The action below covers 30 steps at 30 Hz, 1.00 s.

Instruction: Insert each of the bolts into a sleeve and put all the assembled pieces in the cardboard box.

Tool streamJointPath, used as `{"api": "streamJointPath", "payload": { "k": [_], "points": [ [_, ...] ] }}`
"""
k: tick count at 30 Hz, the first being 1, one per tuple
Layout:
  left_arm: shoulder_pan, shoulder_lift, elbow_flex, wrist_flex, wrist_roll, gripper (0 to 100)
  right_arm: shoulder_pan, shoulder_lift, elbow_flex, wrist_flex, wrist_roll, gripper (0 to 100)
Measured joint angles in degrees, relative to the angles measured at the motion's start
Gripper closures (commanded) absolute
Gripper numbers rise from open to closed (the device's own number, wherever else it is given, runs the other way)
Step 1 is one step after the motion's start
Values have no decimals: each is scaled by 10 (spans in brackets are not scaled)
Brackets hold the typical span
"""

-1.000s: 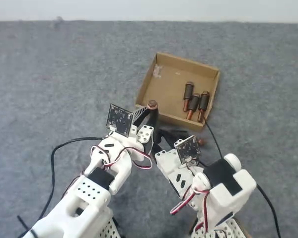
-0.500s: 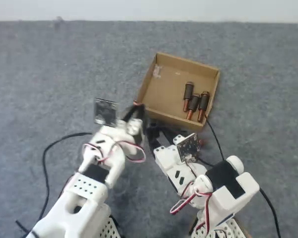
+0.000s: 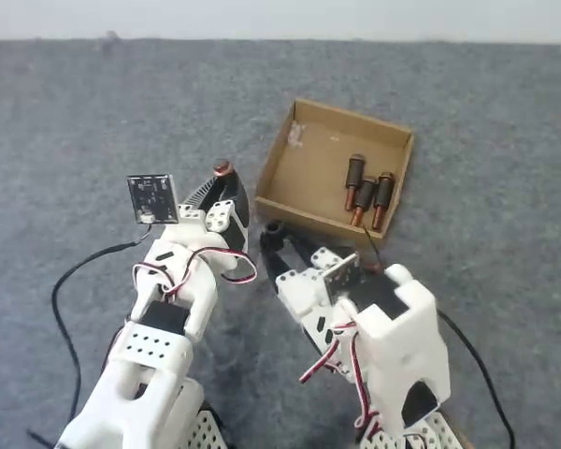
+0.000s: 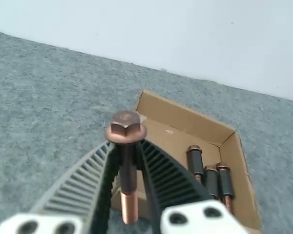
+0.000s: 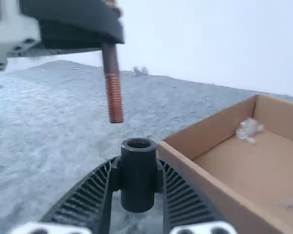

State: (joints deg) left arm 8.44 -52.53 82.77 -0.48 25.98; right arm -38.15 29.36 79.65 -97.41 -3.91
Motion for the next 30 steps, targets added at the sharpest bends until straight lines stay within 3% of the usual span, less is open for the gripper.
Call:
{"api": "streamJointPath", "payload": {
  "k": [9,20,30],
  "points": [
    [26,0,0,0,4,986,-19,7,-4,-11,48,993],
    [45,0,0,1,3,986,-19,7,-4,-11,51,993],
    [74,0,0,33,-40,986,-18,7,-4,-11,51,993]
  ]
}}
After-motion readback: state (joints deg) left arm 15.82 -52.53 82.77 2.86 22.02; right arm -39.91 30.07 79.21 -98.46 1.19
